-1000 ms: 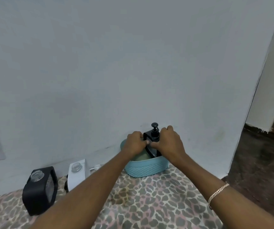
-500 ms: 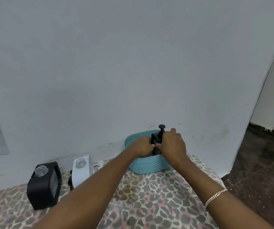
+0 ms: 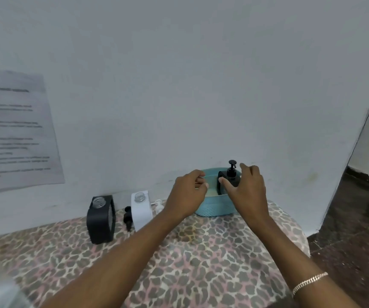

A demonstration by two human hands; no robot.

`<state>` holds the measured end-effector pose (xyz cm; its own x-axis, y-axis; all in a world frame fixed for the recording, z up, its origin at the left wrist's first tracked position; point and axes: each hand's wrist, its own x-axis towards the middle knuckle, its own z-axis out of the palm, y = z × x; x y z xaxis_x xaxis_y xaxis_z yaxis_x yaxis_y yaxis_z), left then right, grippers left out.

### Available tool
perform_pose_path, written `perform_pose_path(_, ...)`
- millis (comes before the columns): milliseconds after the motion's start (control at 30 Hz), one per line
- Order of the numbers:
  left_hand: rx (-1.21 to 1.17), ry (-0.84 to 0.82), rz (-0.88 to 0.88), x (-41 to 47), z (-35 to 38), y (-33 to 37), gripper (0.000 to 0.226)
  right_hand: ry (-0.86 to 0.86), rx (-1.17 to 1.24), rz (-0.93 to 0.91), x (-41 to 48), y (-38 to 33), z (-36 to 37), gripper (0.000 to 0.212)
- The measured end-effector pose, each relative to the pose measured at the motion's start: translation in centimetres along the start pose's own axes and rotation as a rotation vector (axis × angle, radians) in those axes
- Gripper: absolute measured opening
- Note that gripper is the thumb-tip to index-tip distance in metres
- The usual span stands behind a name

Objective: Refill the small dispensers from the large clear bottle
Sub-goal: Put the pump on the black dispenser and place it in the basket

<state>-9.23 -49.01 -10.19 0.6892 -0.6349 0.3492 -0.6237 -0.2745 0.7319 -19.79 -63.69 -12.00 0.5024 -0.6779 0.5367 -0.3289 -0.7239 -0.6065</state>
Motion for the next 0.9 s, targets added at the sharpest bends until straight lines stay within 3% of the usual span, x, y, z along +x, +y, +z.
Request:
perform_pose_path(500,-0.063,0.338,-0.080,-17.2,-11.3,-1.0,0.037,-0.223,0.331,-0.164,-12.5,-12.4,0.7,0.072)
perform_pose_path(700,0.040,0.476,-0.060,-23.5,-15.2,-2.2,0.037,-0.329,0.358,-0.270,-16.6,-17.1,3.9,0.071)
perform_pose_path(900,0.274,0.732,0.074,-29.3,-18.3,-3.9,0.023,-0.432,0.307,-0.261,-18.8,-20.9,8.1,0.060)
